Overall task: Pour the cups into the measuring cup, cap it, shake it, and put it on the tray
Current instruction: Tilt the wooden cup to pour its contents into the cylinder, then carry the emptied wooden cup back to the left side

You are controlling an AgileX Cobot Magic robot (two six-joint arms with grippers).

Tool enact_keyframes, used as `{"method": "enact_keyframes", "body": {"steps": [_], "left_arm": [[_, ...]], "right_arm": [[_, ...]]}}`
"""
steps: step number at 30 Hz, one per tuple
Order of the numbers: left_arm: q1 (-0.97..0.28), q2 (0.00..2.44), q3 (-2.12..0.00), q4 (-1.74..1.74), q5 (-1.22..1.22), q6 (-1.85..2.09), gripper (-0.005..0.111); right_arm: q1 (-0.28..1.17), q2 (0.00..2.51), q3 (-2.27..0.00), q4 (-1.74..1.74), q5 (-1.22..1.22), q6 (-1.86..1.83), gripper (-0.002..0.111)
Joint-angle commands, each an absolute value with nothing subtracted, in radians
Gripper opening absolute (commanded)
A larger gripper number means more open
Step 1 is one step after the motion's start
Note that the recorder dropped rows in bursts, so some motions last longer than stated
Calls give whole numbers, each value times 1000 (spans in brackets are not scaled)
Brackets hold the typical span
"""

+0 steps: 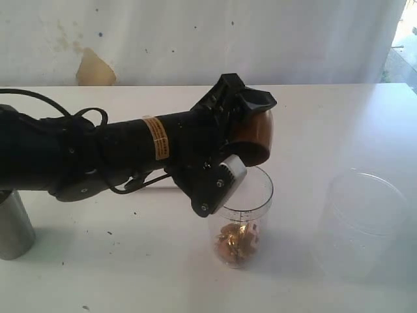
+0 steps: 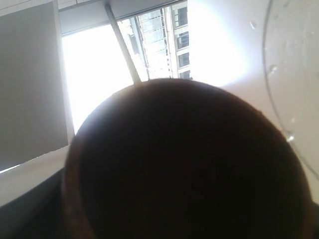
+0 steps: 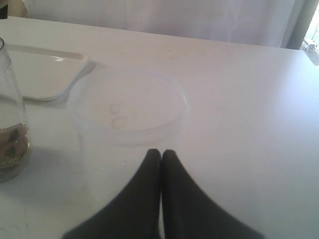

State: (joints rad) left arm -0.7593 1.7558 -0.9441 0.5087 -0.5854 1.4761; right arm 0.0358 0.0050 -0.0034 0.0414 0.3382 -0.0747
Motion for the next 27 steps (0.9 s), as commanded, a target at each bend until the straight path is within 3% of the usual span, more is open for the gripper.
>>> {"method": "enact_keyframes", "body": {"steps": [1,18,23,27], "left_arm": [[-763,1738,-937,536,-609,1489,0],[-763,1738,-937,526,-663,1691,0],[-763,1738,-937,475,-725,1516,0],[-763,1731,-937,408,-839,1124,0]], "right_arm": [[40,0,0,37,337,-75,0],[40,0,0,37,337,-75,0],[40,0,0,37,337,-75,0],[40,0,0,37,337,-75,0]]}}
